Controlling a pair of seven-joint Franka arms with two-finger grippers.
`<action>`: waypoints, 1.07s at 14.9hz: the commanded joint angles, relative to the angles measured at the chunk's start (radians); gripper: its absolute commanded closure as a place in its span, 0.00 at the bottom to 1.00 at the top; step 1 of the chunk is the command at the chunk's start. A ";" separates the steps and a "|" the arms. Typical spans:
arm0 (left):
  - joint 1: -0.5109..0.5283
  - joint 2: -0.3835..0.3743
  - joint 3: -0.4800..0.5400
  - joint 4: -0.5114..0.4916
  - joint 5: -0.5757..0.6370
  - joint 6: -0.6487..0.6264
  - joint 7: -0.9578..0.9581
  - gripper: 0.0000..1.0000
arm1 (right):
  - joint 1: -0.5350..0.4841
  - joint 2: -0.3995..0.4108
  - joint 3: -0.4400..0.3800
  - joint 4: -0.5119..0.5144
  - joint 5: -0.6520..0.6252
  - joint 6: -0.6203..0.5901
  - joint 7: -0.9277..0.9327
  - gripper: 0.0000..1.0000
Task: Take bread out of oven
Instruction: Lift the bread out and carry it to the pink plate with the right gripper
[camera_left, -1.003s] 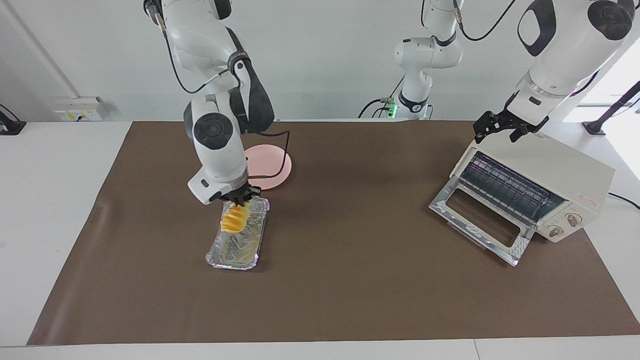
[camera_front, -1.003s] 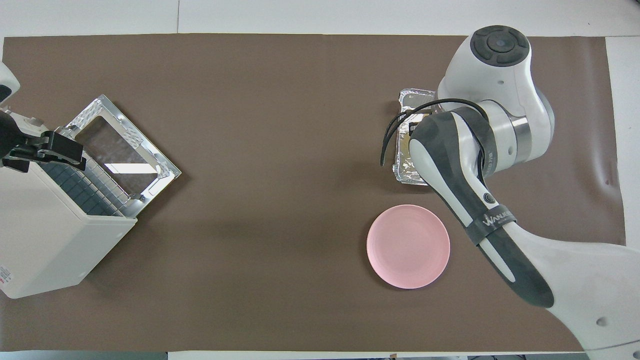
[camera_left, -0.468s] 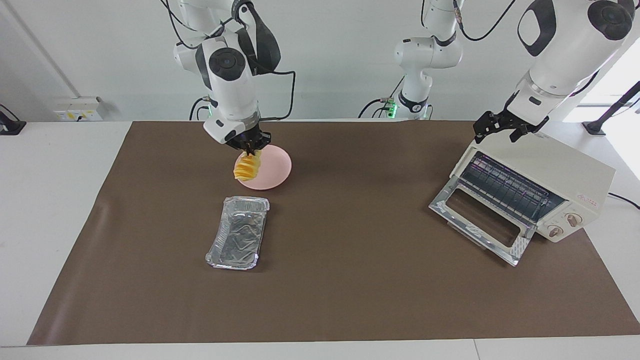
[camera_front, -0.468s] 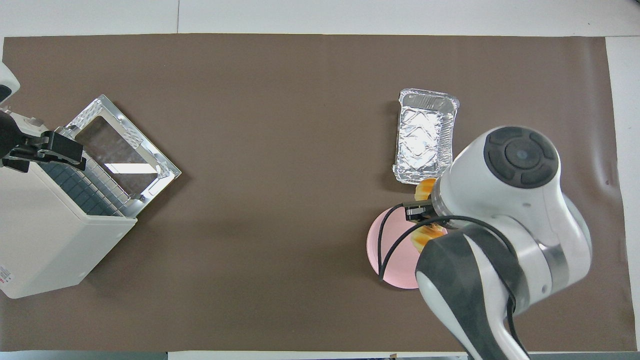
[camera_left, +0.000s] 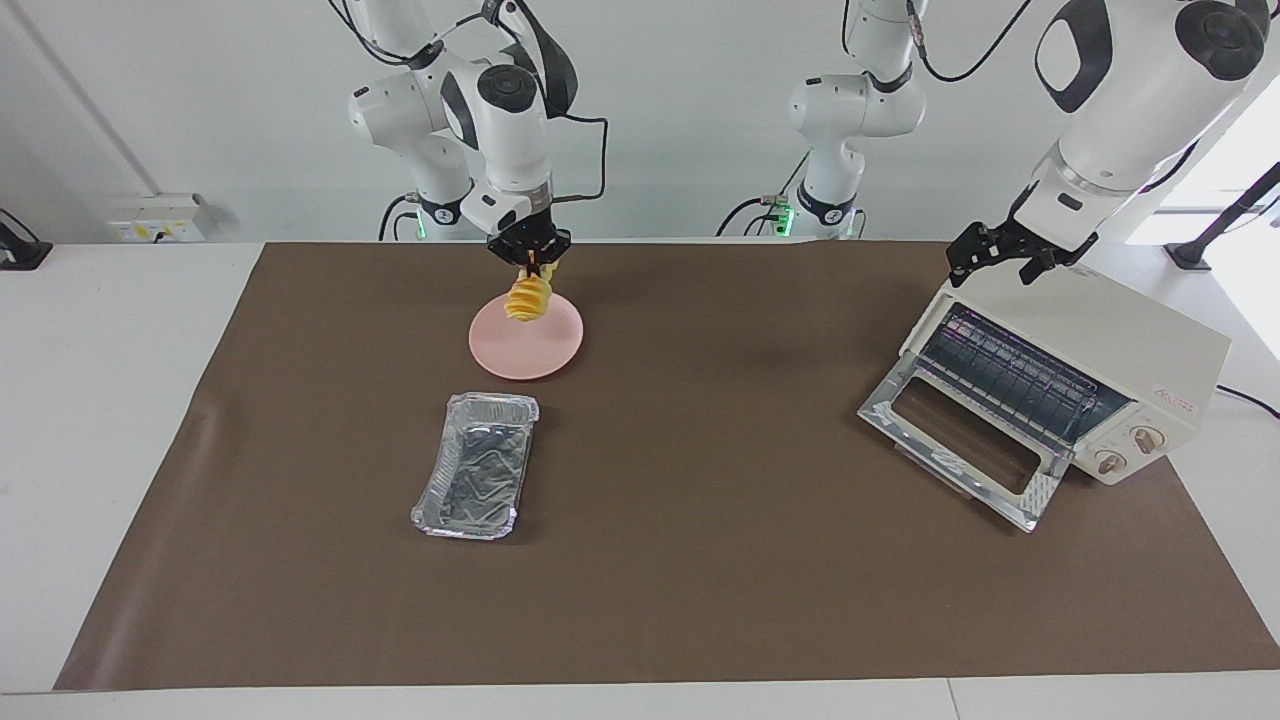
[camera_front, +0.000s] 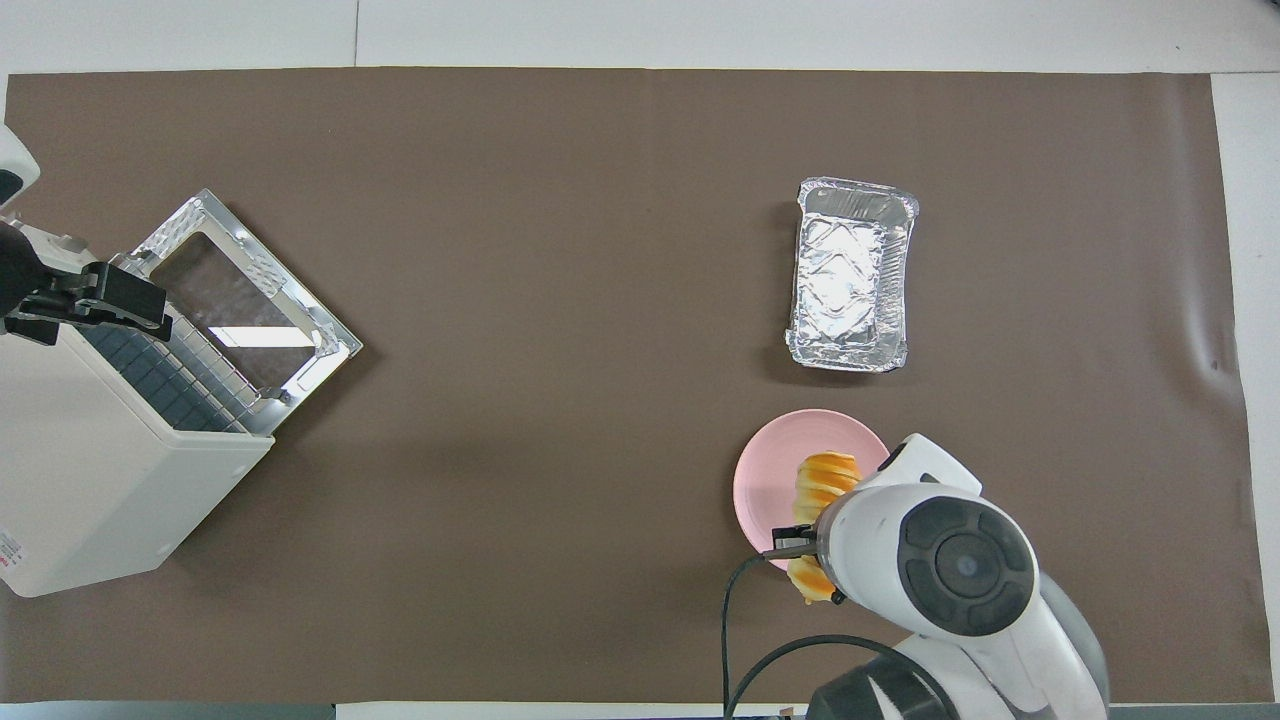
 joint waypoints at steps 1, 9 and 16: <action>0.009 -0.028 -0.003 -0.028 0.006 0.003 0.014 0.00 | -0.019 0.012 -0.003 -0.077 0.012 0.125 -0.036 1.00; 0.009 -0.030 -0.003 -0.028 0.006 0.003 0.014 0.00 | -0.022 0.096 -0.003 -0.080 0.014 0.223 -0.055 1.00; 0.009 -0.028 -0.003 -0.028 0.006 0.003 0.014 0.00 | -0.035 0.110 -0.005 -0.063 0.012 0.223 -0.058 0.05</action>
